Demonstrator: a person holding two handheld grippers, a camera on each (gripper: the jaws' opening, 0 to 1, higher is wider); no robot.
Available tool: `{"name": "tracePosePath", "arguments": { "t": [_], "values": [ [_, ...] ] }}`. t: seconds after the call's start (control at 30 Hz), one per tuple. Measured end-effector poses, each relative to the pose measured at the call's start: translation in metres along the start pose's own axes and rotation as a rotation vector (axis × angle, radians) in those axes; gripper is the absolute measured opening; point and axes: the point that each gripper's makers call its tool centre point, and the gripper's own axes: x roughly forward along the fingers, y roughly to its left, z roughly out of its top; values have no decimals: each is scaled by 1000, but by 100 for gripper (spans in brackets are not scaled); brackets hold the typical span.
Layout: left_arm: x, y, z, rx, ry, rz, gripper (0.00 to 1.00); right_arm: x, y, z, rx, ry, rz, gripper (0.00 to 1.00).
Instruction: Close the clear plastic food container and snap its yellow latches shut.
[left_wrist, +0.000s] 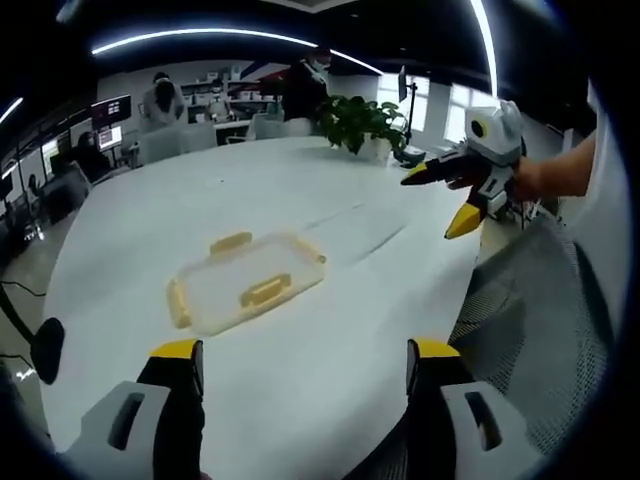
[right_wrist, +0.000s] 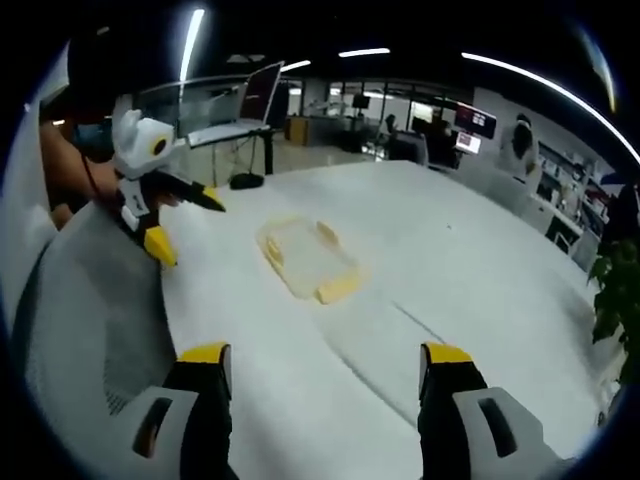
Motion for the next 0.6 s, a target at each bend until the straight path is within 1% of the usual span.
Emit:
{"name": "tracePosePath", "arguments": {
  "t": [0.17,0.3,0.4,0.6],
  "values": [
    [3,3,1,4,3,-2,83,6,-2,2,0,7,5,77],
    [6,7,3,8,4,-3,83,11,-2,5,-9,9,13,77],
    [8,9,5,13,4,-3,83,15,-3,7,-24,14,17,75],
    [12,12,6,17,9,-5,82,22,-5,12,-35,10,30,75]
  ]
}}
